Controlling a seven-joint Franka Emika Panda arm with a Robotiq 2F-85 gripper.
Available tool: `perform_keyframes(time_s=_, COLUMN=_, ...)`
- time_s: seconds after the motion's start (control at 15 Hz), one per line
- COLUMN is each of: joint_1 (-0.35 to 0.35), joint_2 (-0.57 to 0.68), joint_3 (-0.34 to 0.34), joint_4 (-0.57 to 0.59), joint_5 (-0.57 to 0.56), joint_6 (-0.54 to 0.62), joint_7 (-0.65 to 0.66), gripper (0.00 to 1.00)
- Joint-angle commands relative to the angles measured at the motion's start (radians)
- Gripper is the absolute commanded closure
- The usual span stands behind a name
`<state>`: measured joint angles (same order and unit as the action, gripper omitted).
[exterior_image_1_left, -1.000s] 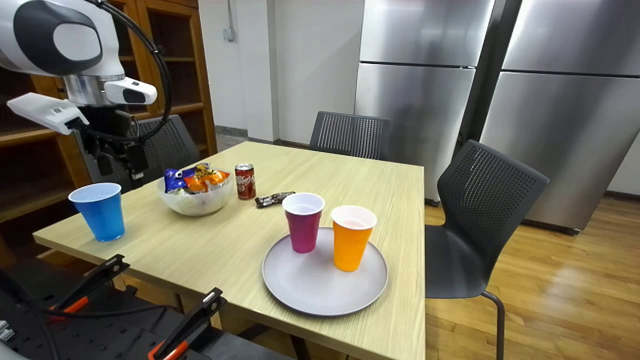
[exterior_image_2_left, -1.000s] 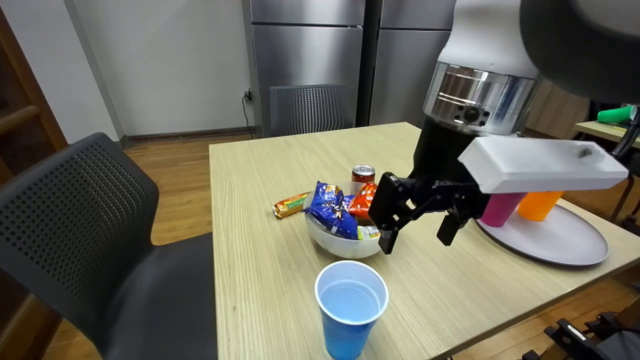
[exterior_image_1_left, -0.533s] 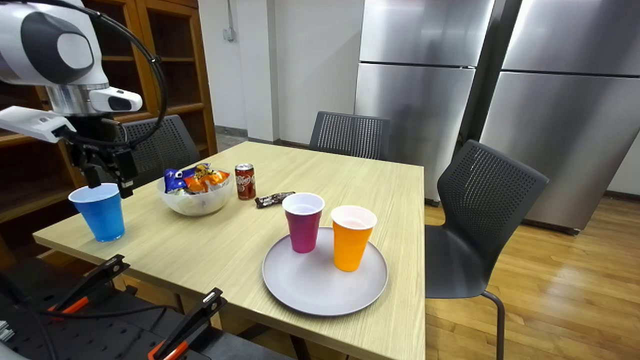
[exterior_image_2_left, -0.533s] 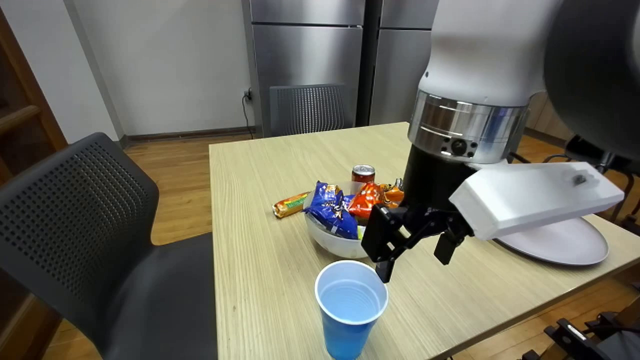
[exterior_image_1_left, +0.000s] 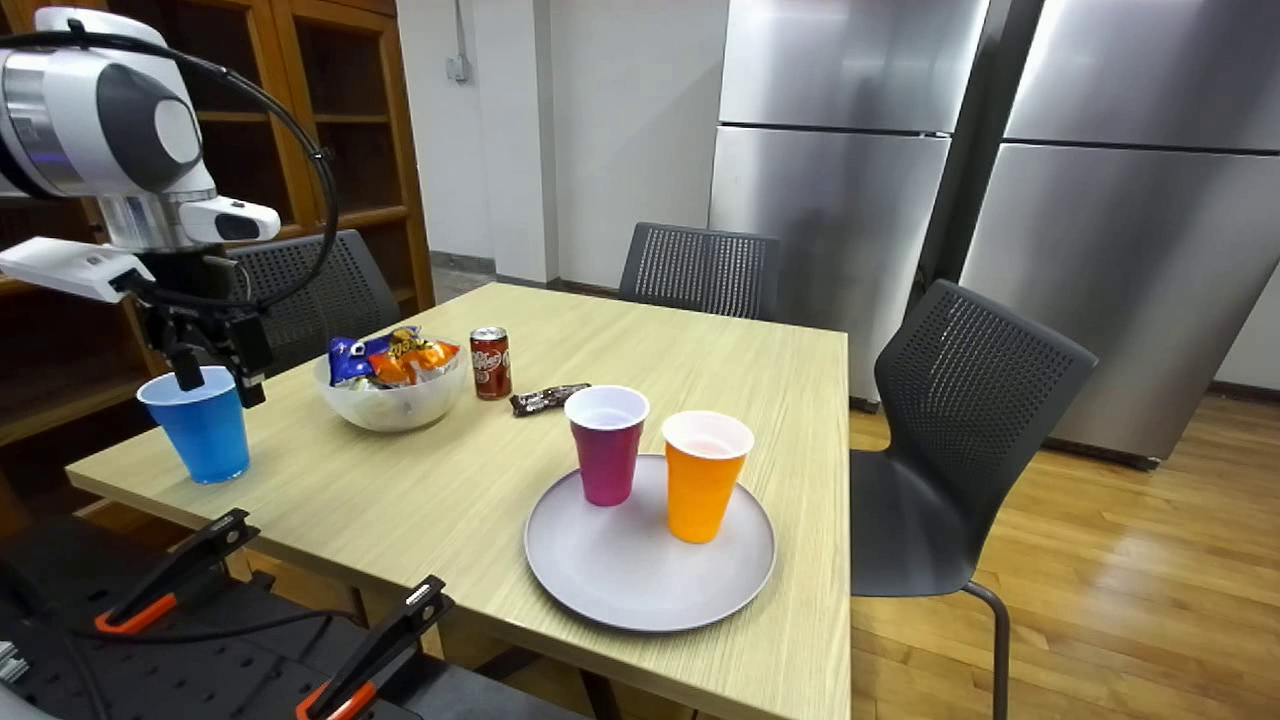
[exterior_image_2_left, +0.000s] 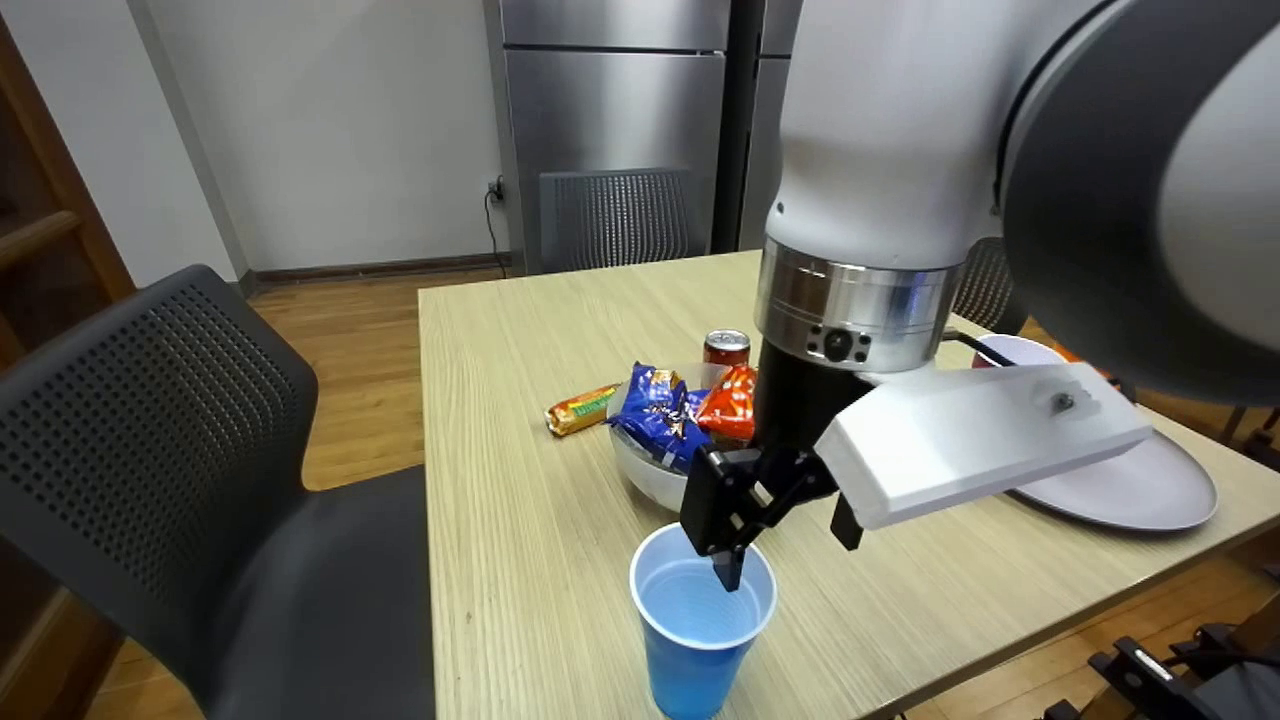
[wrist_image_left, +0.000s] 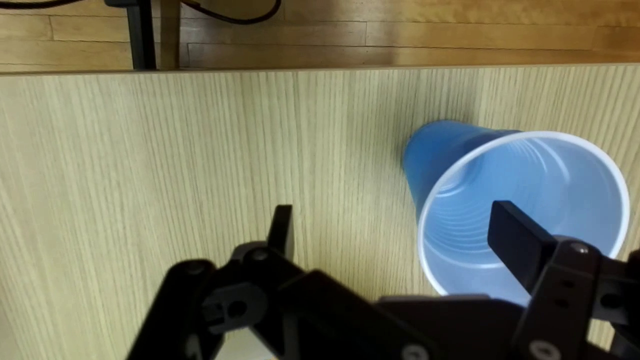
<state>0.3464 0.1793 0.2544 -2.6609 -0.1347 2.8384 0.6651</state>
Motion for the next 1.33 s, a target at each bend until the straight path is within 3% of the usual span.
perform_keyframes(time_s=0.0, joint_1=0.040, joint_2=0.072, joint_3=-0.042, joint_4=0.060, joint_5=-0.061, joint_6=-0.001, joint_7=0.090, gripper=0.00)
perform_keyframes(time_s=0.07, joint_1=0.047, joint_2=0.085, joint_3=-0.050, joint_4=0.070, joint_5=-0.067, joint_6=-0.002, joint_7=0.101, gripper=0.00)
perform_keyframes(time_s=0.13, joint_1=0.052, joint_2=0.097, joint_3=-0.055, joint_4=0.077, joint_5=-0.067, joint_6=0.000, joint_7=0.106, gripper=0.25)
perform_keyframes(time_s=0.2, joint_1=0.057, joint_2=0.107, joint_3=-0.058, joint_4=0.084, joint_5=-0.062, joint_6=0.001, joint_7=0.107, gripper=0.26)
perform_keyframes(time_s=0.8, joint_1=0.142, joint_2=0.138, joint_3=-0.130, joint_4=0.106, joint_5=-0.021, joint_6=-0.004, joint_7=0.083, gripper=0.97)
perform_keyframes(time_s=1.27, joint_1=0.122, joint_2=0.096, joint_3=-0.110, joint_4=0.085, joint_5=0.022, joint_6=0.005, joint_7=0.049, gripper=1.00)
